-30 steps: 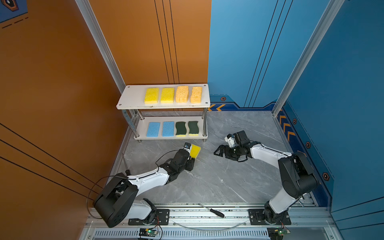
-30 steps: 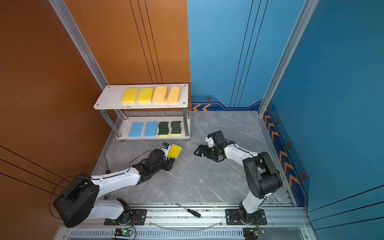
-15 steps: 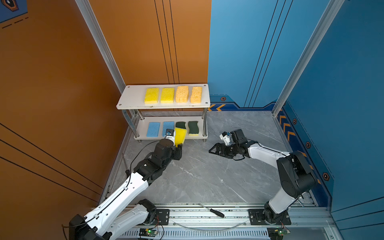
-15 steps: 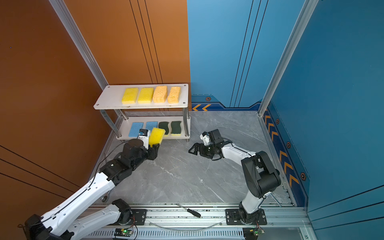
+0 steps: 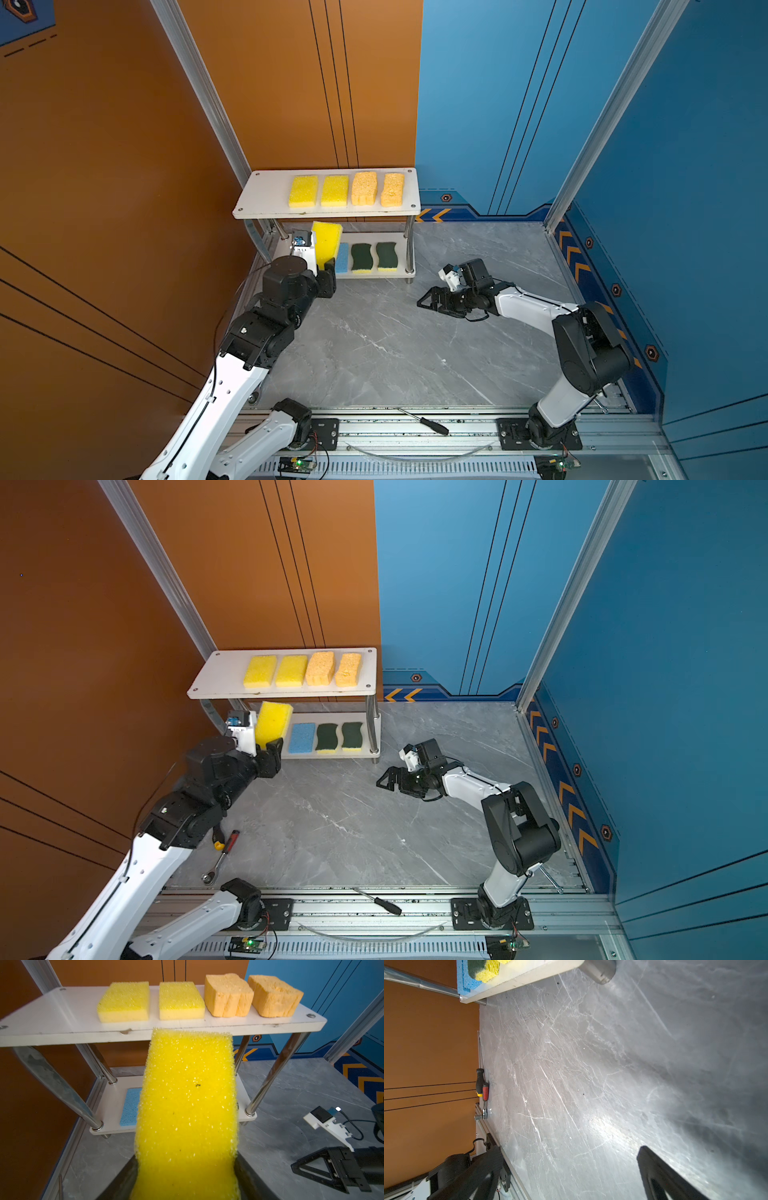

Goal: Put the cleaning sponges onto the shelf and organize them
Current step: 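Raise the yellow sponge with the left gripper up to the top shelf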

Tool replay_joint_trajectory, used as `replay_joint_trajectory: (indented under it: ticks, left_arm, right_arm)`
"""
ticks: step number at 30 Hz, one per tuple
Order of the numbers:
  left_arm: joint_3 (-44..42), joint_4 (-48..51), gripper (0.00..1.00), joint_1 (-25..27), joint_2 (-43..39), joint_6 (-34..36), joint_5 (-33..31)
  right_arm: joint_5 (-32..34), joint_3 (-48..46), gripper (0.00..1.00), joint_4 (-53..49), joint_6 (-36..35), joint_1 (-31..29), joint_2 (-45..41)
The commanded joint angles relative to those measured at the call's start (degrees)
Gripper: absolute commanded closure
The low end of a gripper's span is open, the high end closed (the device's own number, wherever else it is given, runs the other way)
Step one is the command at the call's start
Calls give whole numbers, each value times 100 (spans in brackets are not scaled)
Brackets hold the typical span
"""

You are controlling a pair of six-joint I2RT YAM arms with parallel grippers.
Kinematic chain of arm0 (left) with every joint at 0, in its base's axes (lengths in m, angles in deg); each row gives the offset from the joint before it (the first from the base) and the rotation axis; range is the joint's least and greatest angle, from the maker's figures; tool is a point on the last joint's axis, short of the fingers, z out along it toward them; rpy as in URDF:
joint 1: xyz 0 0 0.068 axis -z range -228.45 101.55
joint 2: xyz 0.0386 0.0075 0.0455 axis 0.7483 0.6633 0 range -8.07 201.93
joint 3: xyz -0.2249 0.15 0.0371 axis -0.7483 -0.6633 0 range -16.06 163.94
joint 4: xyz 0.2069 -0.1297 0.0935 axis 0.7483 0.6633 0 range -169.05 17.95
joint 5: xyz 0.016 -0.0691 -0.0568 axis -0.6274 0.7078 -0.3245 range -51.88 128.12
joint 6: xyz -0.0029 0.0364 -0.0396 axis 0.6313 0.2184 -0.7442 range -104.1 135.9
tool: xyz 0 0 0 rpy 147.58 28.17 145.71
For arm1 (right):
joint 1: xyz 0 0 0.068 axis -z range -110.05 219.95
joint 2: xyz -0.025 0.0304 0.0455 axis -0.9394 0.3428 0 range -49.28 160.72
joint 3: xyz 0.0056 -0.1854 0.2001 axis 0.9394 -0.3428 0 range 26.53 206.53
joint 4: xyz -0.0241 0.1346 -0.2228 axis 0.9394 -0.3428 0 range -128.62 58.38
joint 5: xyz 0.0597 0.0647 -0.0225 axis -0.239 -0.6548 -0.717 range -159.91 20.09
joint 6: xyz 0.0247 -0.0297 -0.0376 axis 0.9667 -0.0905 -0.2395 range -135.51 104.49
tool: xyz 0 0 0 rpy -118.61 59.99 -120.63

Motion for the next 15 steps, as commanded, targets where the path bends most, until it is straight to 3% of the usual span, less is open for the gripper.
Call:
replay_joint_trajectory:
  ticks: [1,8,15]
  left_arm:
    - [428,166,38,-271,-5,350,-90]
    - [1090,198,37,-1053,285,572,165]
    - [1554,67,38,-2307,841,534,1131]
  right_arm:
    - [91,125,0,-52,45,-27,107]
    - [92,121,0,-43,45,-28,125]
    - [117,83,0,-53,44,-54,114]
